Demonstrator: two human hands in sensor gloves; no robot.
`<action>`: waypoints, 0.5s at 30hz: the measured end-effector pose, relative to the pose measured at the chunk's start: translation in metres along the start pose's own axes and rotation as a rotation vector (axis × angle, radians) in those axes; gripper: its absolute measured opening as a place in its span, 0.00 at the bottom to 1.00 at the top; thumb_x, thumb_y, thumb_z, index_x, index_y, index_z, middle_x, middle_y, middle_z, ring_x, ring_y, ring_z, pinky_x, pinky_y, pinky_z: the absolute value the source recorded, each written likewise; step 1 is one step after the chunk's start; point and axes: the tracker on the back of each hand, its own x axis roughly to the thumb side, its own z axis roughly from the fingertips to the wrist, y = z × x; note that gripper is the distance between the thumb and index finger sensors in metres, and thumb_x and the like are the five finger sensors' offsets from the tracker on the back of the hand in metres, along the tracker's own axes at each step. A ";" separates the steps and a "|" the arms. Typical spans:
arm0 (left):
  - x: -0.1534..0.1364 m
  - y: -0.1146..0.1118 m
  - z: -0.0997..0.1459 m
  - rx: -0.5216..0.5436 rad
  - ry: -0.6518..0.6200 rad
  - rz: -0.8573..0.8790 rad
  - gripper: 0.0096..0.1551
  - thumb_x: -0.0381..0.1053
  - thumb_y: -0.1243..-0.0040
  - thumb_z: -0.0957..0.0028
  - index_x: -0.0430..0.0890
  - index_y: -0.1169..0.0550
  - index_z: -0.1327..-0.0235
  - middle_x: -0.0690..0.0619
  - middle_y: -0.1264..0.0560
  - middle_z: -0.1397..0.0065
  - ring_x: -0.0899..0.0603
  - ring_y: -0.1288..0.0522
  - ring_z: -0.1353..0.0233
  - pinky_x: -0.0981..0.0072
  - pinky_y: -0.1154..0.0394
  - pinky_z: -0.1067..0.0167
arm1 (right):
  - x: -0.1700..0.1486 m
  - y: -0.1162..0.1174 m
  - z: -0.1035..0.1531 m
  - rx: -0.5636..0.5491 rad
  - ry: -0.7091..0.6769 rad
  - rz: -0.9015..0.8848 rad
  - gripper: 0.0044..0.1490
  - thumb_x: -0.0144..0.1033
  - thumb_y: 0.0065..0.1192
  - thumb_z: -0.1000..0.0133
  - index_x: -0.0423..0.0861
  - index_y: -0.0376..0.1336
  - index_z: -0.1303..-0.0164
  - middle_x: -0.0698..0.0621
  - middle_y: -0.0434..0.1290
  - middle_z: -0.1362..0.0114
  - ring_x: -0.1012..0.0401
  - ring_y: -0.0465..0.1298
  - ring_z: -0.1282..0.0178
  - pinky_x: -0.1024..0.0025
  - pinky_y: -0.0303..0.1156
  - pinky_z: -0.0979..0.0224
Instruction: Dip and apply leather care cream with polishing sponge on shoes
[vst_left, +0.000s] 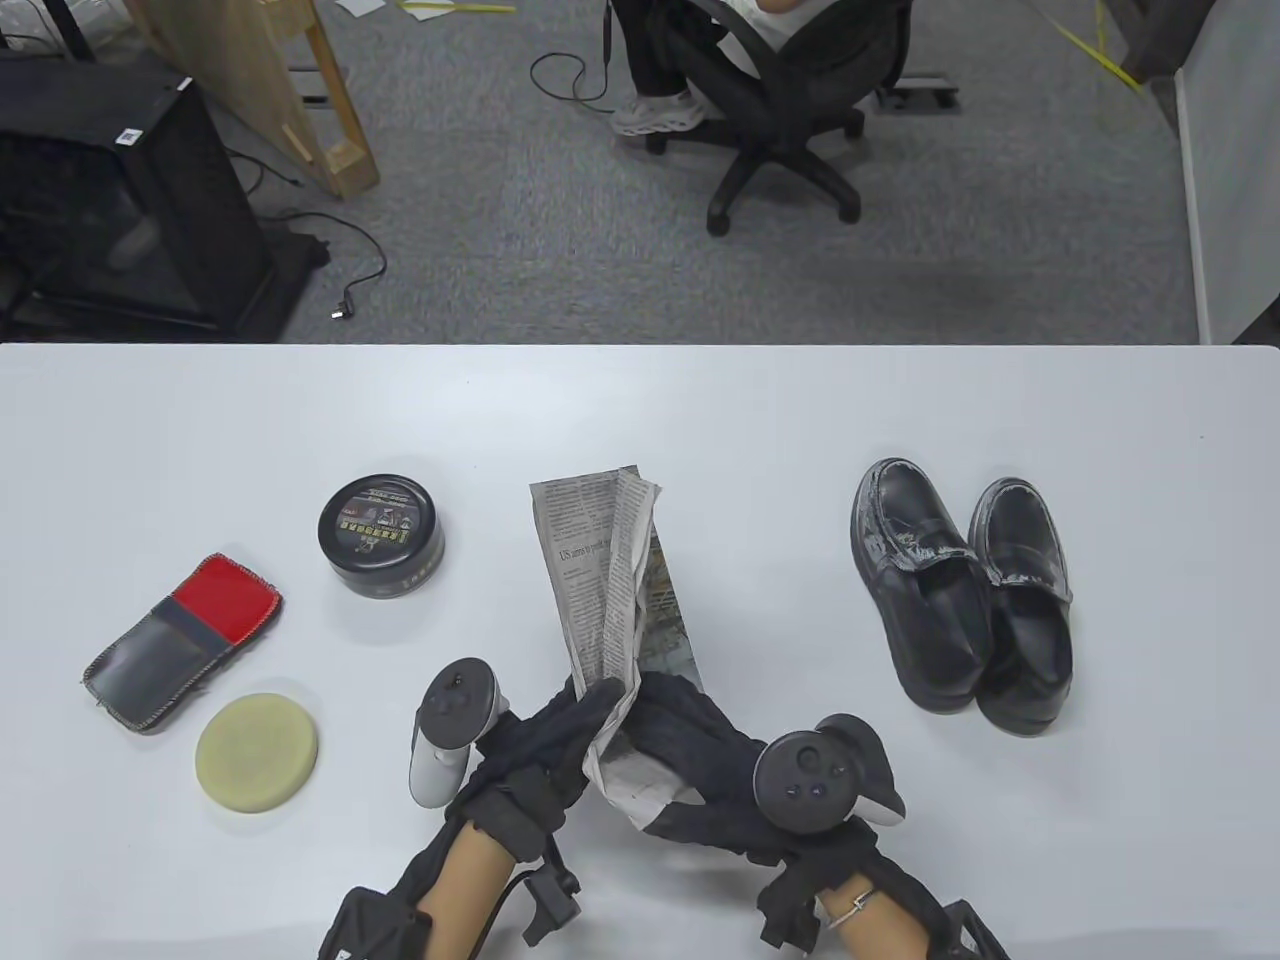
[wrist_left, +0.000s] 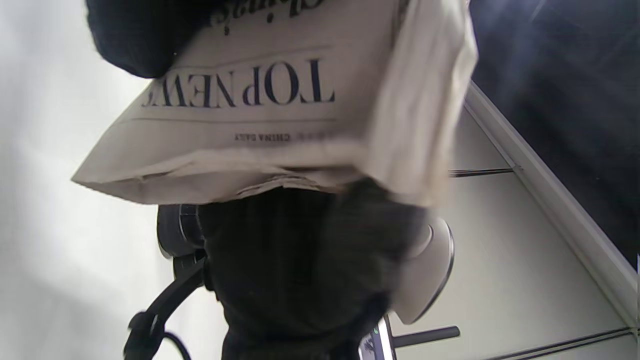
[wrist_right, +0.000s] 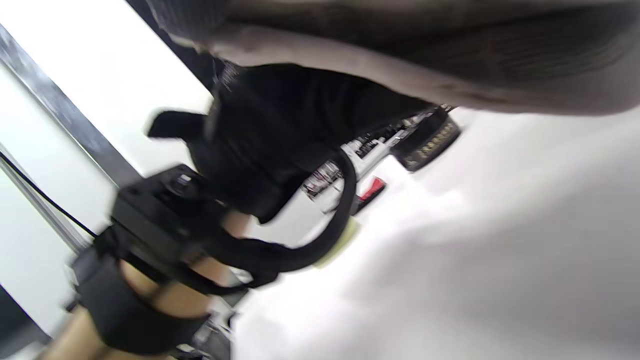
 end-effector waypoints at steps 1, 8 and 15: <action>0.001 -0.001 0.000 0.006 -0.003 -0.024 0.48 0.61 0.65 0.25 0.33 0.64 0.13 0.22 0.53 0.13 0.21 0.44 0.20 0.33 0.35 0.28 | -0.002 -0.002 0.002 0.006 -0.007 -0.052 0.64 0.68 0.36 0.38 0.35 0.29 0.07 0.32 0.40 0.08 0.27 0.44 0.14 0.28 0.50 0.22; 0.020 -0.029 -0.001 0.080 -0.015 -0.576 0.42 0.56 0.64 0.26 0.40 0.64 0.13 0.26 0.57 0.12 0.23 0.48 0.18 0.32 0.39 0.26 | 0.006 0.000 0.001 -0.134 0.066 -0.196 0.68 0.67 0.36 0.38 0.27 0.22 0.15 0.23 0.42 0.13 0.27 0.52 0.17 0.32 0.54 0.22; 0.031 -0.022 0.002 0.124 -0.059 -0.587 0.34 0.51 0.62 0.26 0.41 0.51 0.11 0.31 0.42 0.13 0.27 0.37 0.20 0.37 0.31 0.30 | 0.004 -0.026 0.013 -0.515 0.226 -0.061 0.26 0.45 0.49 0.32 0.54 0.56 0.23 0.48 0.69 0.25 0.47 0.74 0.28 0.50 0.71 0.28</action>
